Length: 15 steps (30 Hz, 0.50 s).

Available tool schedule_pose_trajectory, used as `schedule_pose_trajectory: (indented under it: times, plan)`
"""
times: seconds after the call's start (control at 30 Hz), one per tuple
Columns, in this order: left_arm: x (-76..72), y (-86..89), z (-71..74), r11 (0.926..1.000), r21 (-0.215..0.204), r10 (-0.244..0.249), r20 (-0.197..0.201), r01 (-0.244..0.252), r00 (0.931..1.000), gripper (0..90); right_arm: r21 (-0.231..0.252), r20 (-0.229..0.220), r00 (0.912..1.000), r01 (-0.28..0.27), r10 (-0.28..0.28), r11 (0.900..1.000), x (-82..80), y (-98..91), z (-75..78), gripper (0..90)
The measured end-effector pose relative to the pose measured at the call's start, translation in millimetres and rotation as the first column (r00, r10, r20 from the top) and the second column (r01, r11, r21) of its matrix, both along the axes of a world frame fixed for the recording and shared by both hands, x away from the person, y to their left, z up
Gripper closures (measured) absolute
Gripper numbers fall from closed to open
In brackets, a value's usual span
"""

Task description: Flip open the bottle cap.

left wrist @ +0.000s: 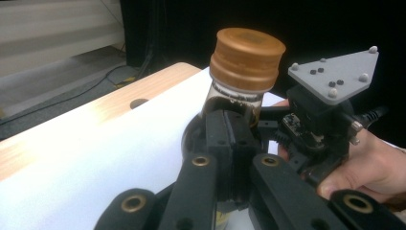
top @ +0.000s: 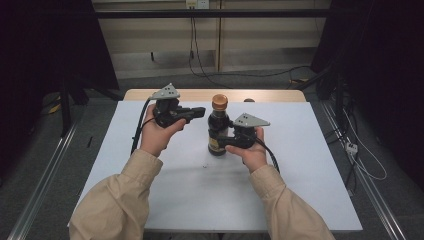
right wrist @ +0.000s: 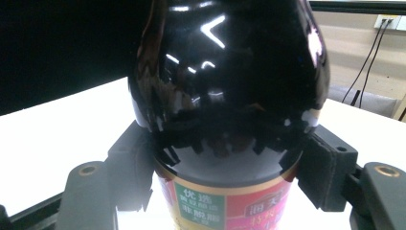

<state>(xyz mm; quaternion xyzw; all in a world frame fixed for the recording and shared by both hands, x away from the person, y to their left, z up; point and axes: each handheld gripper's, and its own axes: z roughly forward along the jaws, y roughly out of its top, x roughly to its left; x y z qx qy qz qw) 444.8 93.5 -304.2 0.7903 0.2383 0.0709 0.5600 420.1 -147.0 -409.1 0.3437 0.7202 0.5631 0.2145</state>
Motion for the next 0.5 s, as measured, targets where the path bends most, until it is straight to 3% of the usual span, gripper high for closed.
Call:
schedule_pose_trajectory:
  times: [0.5]
  plan:
    - [3.2, -17.1, 17.9, 0.9994, 0.032, -0.014, 0.023, 0.013, 0.9996, 90.0, -0.009, 0.000, 1.0000, -0.005, 0.005, 0.9999, -0.2, 0.1, 0.7, 31.0]
